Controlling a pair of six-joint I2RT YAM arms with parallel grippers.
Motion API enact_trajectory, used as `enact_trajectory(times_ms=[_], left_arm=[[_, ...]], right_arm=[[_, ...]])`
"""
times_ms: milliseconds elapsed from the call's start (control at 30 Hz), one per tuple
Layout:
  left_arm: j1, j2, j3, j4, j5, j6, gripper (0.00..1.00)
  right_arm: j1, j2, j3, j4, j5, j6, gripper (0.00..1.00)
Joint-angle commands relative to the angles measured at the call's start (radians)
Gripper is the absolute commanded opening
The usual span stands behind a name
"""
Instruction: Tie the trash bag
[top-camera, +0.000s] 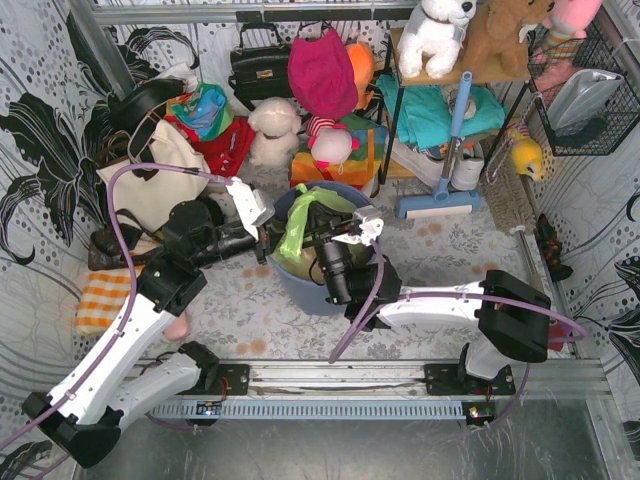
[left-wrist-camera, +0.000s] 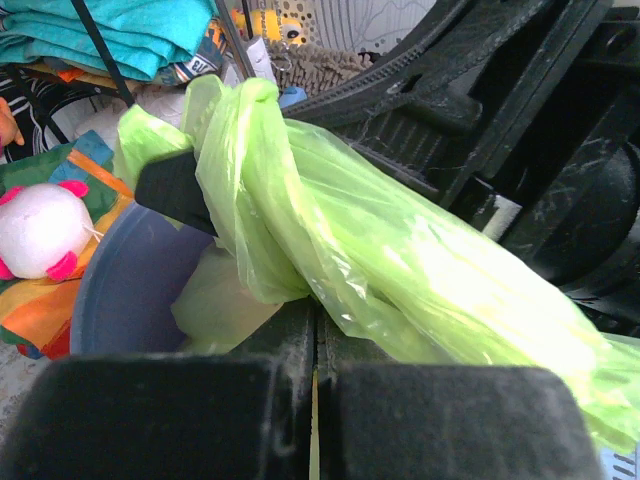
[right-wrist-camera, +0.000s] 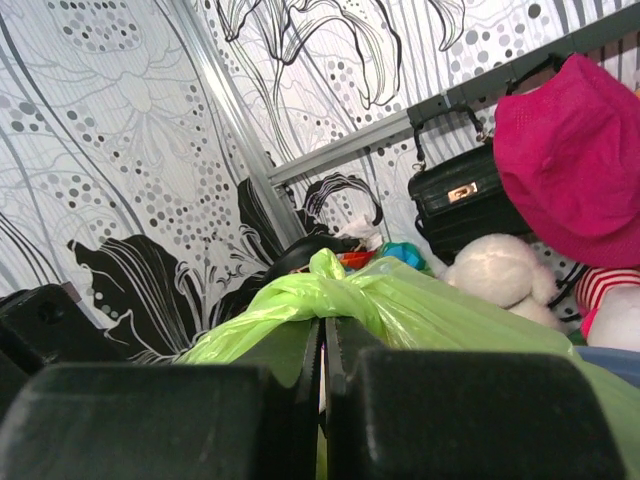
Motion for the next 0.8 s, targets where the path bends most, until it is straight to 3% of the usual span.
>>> enact_trajectory(times_ms=[0, 233, 367, 533, 633, 767], left_arm=[[0.002, -0.025, -0.010, 0.016, 0.081, -0.021, 0.00], [0.001, -0.013, 0.010, -0.059, 0.112, -0.005, 0.00], [0.002, -0.001, 0.018, -0.092, 0.095, 0.000, 0.06], [0.003, -0.005, 0.038, -0.102, -0.027, -0.020, 0.39], [0.003, 0.010, 0.098, -0.169, -0.082, -0.006, 0.47], [0.005, -0.005, 0.126, -0.202, -0.120, 0.006, 0.49]], right_arm=[[0.004, 0.043, 0.045, 0.164, -0.026, -0.134, 0.00], [0.000, 0.084, 0.077, 0.164, -0.033, -0.171, 0.00], [0.001, 0.084, 0.067, 0.160, -0.076, -0.135, 0.00], [-0.002, 0.055, 0.046, 0.121, -0.163, -0.081, 0.00], [-0.002, 0.035, 0.042, 0.087, -0.207, -0.051, 0.00], [-0.003, 0.027, 0.042, 0.077, -0.237, -0.031, 0.00]])
